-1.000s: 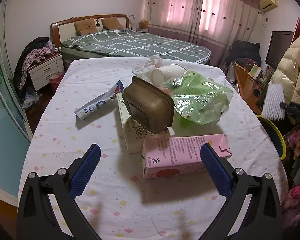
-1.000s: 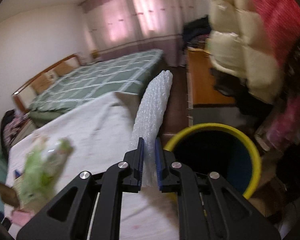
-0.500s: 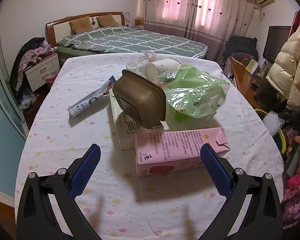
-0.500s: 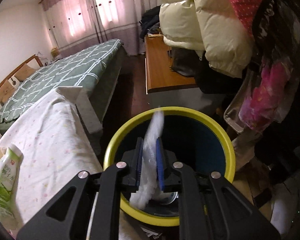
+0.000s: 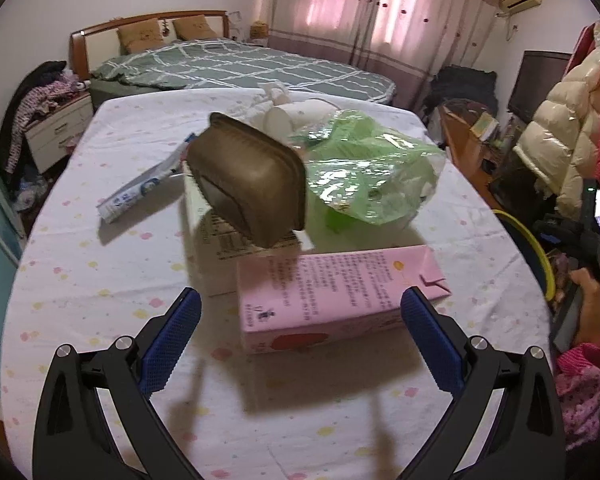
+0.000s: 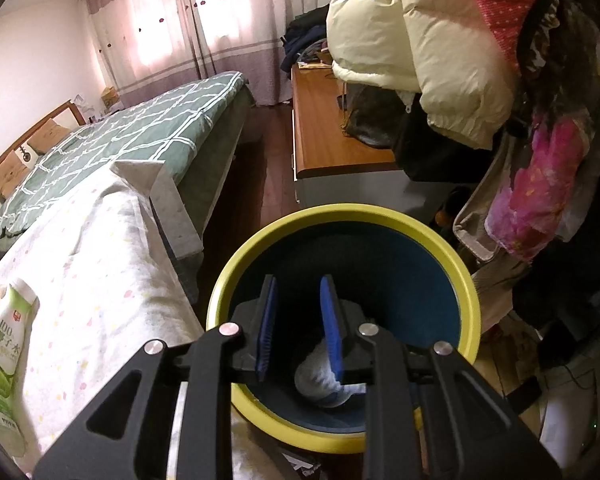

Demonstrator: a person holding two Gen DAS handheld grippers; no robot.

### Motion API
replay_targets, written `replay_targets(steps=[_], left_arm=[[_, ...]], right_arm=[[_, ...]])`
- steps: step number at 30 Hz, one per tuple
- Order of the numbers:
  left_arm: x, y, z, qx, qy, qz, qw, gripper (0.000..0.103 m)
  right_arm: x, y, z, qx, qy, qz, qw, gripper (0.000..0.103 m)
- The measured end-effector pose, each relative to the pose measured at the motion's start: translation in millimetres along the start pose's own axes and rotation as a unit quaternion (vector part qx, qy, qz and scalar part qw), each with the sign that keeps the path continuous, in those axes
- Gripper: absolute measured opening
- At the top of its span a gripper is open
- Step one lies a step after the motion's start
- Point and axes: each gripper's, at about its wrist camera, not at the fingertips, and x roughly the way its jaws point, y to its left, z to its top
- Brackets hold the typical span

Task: Collect trash
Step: 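Grasp the pink milk carton with the left tool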

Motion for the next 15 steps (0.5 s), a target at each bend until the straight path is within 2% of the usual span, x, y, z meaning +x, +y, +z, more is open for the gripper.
replay_targets(steps=[4,11,15], left_arm=[[0.5,-9.5,-2.0,0.013,0.007,-0.036,0.9992,0.098],[1.3,-39.6,-11.7,0.038,0.03,-0.071,0.9963,0.098],[-2.9,-65.8,-20.8,0.077,0.044,-0.098,0.9912,0.098]], right_arm=[[-1.5,0.3,0.2,0.002,-0.001,0.003,1.0,0.023],[-2.6,-0.8,-0.3,0.003,-0.002,0.012,1.0,0.026],[-3.2,-1.2,-1.3,0.005,0.0,0.022,1.0,0.026]])
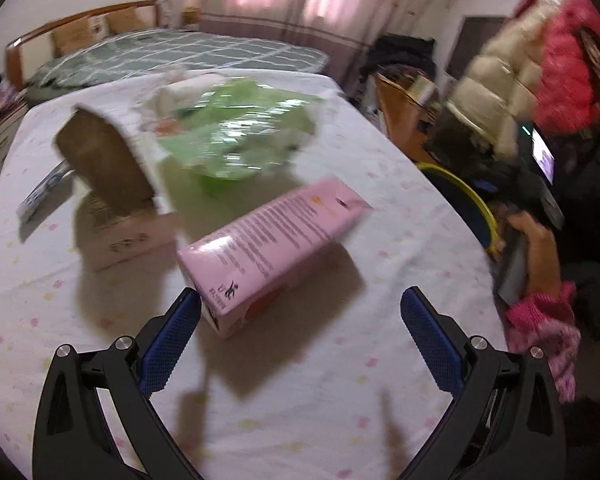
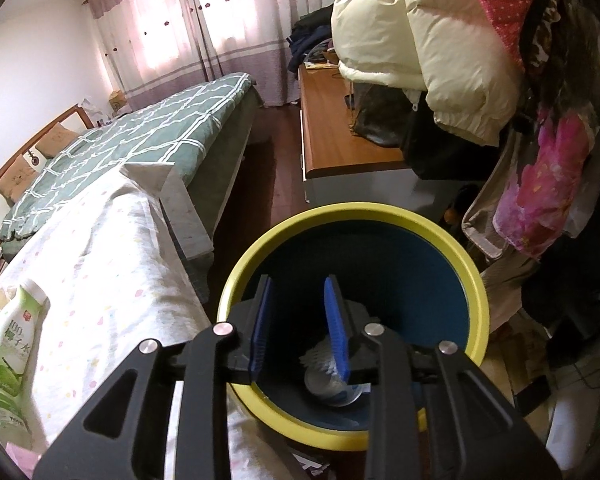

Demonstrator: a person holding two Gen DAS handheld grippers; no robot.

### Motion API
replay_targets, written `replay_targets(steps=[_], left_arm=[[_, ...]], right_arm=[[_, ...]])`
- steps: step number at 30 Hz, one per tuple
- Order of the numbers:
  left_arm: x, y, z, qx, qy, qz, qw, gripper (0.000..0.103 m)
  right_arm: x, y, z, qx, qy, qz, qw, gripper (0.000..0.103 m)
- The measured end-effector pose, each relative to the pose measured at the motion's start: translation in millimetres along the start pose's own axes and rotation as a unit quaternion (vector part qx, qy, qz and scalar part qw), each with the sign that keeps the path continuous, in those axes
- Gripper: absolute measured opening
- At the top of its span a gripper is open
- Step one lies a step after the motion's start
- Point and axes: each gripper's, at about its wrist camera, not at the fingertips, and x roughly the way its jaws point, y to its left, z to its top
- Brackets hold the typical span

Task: Collect trash
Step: 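Grasp the pink milk carton with the left tool, then carry the pink carton over the bin and open the left tool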

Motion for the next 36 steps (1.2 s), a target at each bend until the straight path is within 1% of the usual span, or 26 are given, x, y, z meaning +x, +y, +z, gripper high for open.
replay_targets(steps=[3,6,8,10,14,17,19,20,22,23,24,25,27,29,31,36], left_arm=[[-6.3,-9.9,1.6,0.029,-0.011,0.022,0.9993,0.098],[-5.5,-4.5,12.1,0.034,-0.02,0.051,0.9979,0.098],[-1.1,1.3,22.6,0.042,-0.021,0.059,0.9972,0.098],[5.7,6.7,31.3,0.049,-0.014,0.057,0.9971,0.098],[22.7,2.5,40.6,0.071,0.006,0.038,0.9967,0.098],[39.2,-1.0,42.8,0.08,0.03,0.025,0.996,0.089],[47.7,-2.4,41.2,0.081,0.043,0.023,0.9955,0.077],[52.2,-1.9,40.3,0.079,0.054,0.02,0.9952,0.074],[59.1,-1.8,37.6,0.071,0.068,0.011,0.9951,0.059],[61.7,-1.4,36.7,0.067,0.075,0.006,0.9949,0.056],[61.1,-2.8,35.9,0.069,0.071,0.011,0.9951,0.052],[61.3,-4.0,35.1,0.068,0.072,0.01,0.995,0.045],[61.7,-4.0,37.1,0.058,0.073,0.003,0.9957,0.042],[60.1,-7.3,38.7,0.057,0.067,0.005,0.9961,0.041],[56.2,-16.0,42.7,0.068,0.057,0.008,0.996,0.04],[51.2,-44.2,60.2,0.094,0.04,-0.007,0.9947,0.04]], right_arm=[[-1.7,-0.2,-1.0,0.0,0.0,0.009,1.0,0.026],[-3.3,-1.1,-1.3,0.003,-0.001,0.016,1.0,0.027],[-3.3,-1.6,-1.5,0.004,0.0,0.019,1.0,0.027],[-3.5,-2.1,-1.8,0.006,0.002,0.024,1.0,0.027],[-6.2,-3.6,-0.7,0.007,0.0,0.031,1.0,0.027],[-8.4,-6.1,0.9,0.009,-0.002,0.035,0.999,0.027],[-9.7,-7.7,1.2,0.011,-0.003,0.036,0.999,0.028],[-10.0,-8.7,1.6,0.012,-0.003,0.037,0.999,0.028],[-9.8,-11.1,2.1,0.014,-0.004,0.039,0.999,0.028],[-10.3,-12.5,2.3,0.015,-0.004,0.039,0.999,0.028],[-10.1,-13.6,2.5,0.016,-0.004,0.041,0.999,0.028],[-10.1,-14.3,2.6,0.017,-0.003,0.042,0.999,0.028],[-10.2,-14.9,2.7,0.018,-0.004,0.046,0.999,0.028],[-11.1,-14.3,2.9,0.015,-0.004,0.05,0.999,0.028],[-13.6,-13.7,2.9,0.011,-0.004,0.054,0.998,0.028],[-26.4,-15.9,4.1,-0.002,-0.014,0.065,0.998,0.028]])
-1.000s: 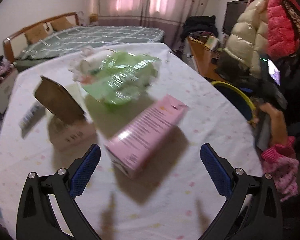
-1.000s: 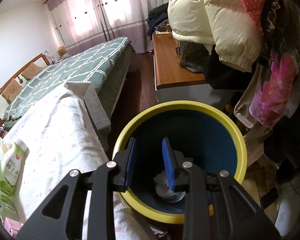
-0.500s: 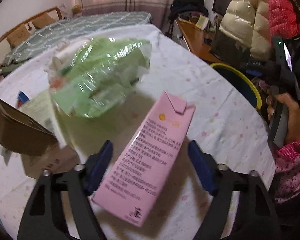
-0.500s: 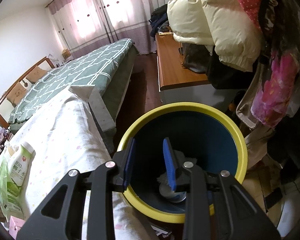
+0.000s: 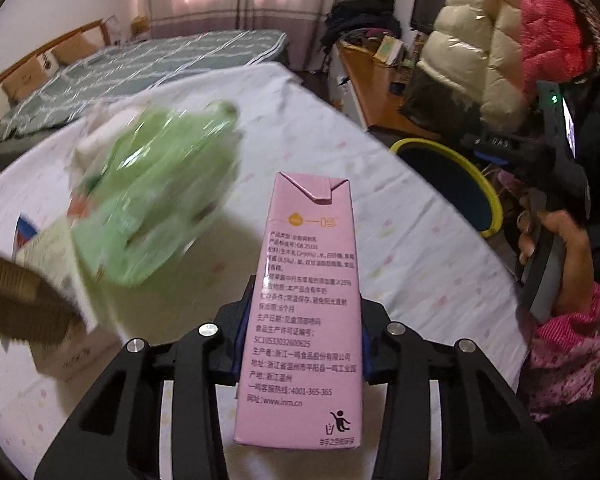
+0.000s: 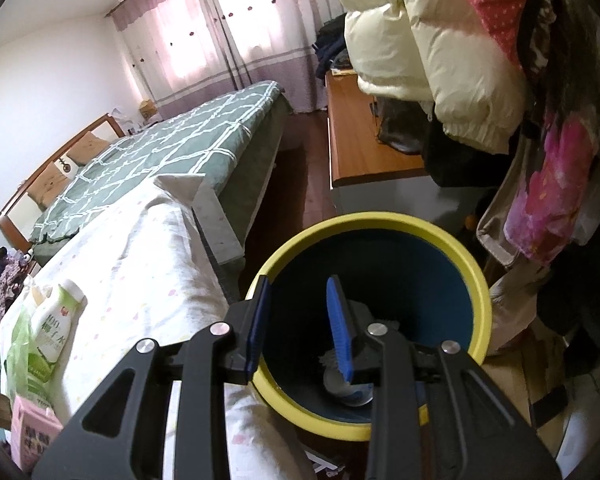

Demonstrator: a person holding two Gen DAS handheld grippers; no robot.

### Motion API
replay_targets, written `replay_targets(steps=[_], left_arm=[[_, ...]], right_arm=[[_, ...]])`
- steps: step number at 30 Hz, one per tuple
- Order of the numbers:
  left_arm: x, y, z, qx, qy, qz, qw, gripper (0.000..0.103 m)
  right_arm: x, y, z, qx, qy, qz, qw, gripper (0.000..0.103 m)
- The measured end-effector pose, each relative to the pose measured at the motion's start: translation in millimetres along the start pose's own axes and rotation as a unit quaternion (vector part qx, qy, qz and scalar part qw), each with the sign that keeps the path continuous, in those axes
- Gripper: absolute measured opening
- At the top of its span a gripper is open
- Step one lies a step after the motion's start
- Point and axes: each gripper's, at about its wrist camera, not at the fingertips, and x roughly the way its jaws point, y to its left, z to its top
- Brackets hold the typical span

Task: Collect trash
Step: 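Carry the pink carton over the bin and open the left tool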

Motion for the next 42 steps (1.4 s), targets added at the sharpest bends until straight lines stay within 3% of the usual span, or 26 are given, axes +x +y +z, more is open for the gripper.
replay_targets(steps=[9,16,25,35,36,39,42], left_arm=[[22.6,-59.7,57.6,0.058,-0.017,-0.031,0.9977,0.04],[60.7,-110.0,102.3,0.088,-0.006,-0.058,0.9944,0.04],[123.4,-174.2,140.5,0.133,0.03,-0.067,0.9884,0.04],[189.1,-213.6,149.5,0.149,0.085,-0.068,0.9829,0.041],[194.5,-215.2,150.3,0.147,0.088,-0.065,0.9831,0.042],[200.2,-214.8,152.6,0.135,0.081,-0.056,0.986,0.079],[188.6,-207.3,154.1,0.121,0.061,-0.054,0.9893,0.079]], right_arm=[[-24.0,-22.2,2.1,-0.018,-0.012,-0.001,1.0,0.029],[-33.4,-45.6,-1.9,-0.025,-0.012,-0.009,1.0,0.029],[-41.3,-79.0,-2.5,-0.017,-0.015,-0.03,0.999,0.033],[-42.6,-108.2,-0.8,-0.004,-0.013,-0.049,0.999,0.038],[-42.2,-109.4,-0.5,-0.003,-0.013,-0.05,0.999,0.038],[-40.5,-112.5,-0.6,-0.002,-0.012,-0.051,0.999,0.038],[-39.8,-113.2,-0.8,0.0,-0.011,-0.051,0.999,0.039]])
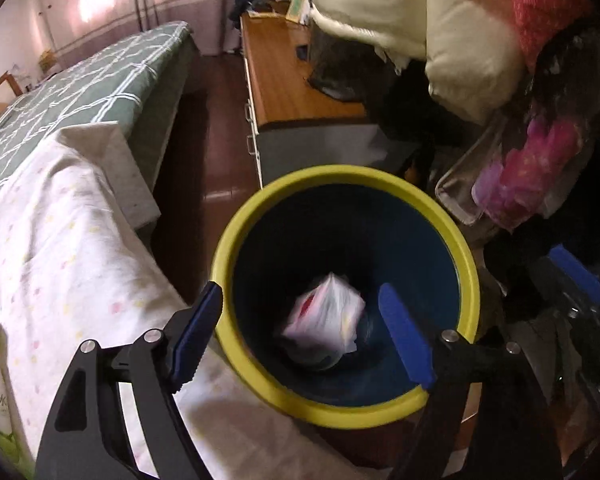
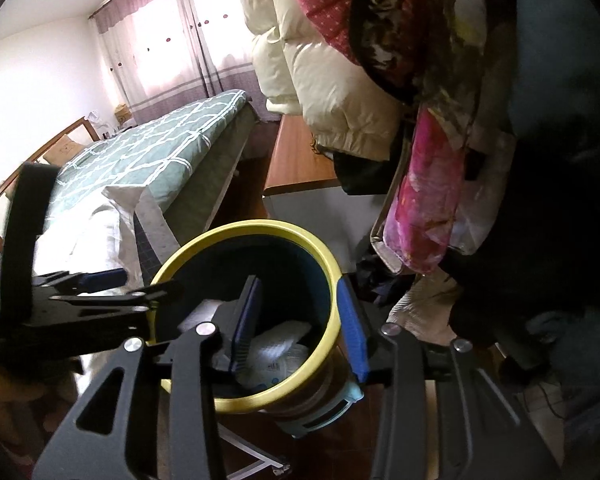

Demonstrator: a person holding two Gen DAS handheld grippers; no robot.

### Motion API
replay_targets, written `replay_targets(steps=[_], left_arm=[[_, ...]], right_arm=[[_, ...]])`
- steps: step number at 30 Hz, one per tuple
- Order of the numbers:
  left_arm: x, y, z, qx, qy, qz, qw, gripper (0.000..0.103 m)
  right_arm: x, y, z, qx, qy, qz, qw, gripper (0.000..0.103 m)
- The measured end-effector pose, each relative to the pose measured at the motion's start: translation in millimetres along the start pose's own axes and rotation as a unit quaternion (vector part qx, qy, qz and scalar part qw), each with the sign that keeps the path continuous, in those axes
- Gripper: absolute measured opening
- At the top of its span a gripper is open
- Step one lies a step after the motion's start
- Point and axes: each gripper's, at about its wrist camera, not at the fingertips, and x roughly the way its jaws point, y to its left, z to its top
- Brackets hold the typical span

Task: Collect trash
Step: 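Carry the pink carton over the bin and open the left tool, then move the right tool to the green plastic bag on the table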

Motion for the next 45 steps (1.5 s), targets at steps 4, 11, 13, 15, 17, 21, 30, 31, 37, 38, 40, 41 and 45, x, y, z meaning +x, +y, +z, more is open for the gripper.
replay_targets(steps=[4,11,13,15,17,21,30,31,37,38,40,41,45], left_arm=[[-41.5,15.4,-16.8,-0.01,-0.045,0.015,0.9988,0.084],[-125.4,56.8,-72.7,-0.051,-0.13,0.046,0.9892,0.096],[-150.9,72.6,-96.1,-0.068,-0.158,0.064,0.983,0.098],[-171.4,86.1,-116.2,-0.081,-0.18,0.083,0.9768,0.098],[-193.4,100.9,-139.1,-0.095,-0.203,0.107,0.9687,0.098],[-244.8,138.7,-187.2,-0.137,-0.251,0.172,0.9428,0.098],[-314.5,233.2,-285.7,-0.237,-0.289,0.314,0.8729,0.098],[-316.9,243.3,-295.8,-0.248,-0.284,0.327,0.8663,0.098],[-330.8,296.3,-358.9,-0.328,-0.276,0.358,0.8294,0.098],[-331.0,303.5,-366.1,-0.337,-0.273,0.361,0.8254,0.098],[-329.1,317.3,-382.4,-0.357,-0.261,0.367,0.8183,0.098],[-327.1,319.0,-383.1,-0.36,-0.259,0.369,0.817,0.098],[-314.1,321.6,-385.1,-0.356,-0.239,0.383,0.8182,0.098]], right_arm=[[3.7,3.9,-1.3,-0.002,0.004,0.004,1.0,0.039],[5.3,29.8,-5.5,-0.022,0.012,0.02,0.999,0.039],[4.7,40.3,-7.3,-0.031,0.013,0.026,0.999,0.04],[4.6,54.1,-10.2,-0.043,0.016,0.034,0.998,0.041],[4.2,73.2,-14.3,-0.062,0.02,0.043,0.997,0.042],[2.2,116.4,-21.4,-0.098,0.028,0.067,0.993,0.043],[-12.9,236.4,-34.7,-0.171,0.037,0.155,0.972,0.043],[-14.5,248.5,-37.5,-0.179,0.039,0.164,0.969,0.043],[-36.6,328.7,-55.2,-0.222,0.032,0.233,0.946,0.043],[-40.1,336.8,-56.5,-0.225,0.029,0.24,0.944,0.043],[-42.9,350.6,-57.0,-0.232,0.022,0.25,0.94,0.043],[-42.2,358.2,-57.0,-0.234,0.026,0.258,0.937,0.043],[-26.5,369.4,-59.8,-0.223,0.05,0.284,0.931,0.043]])
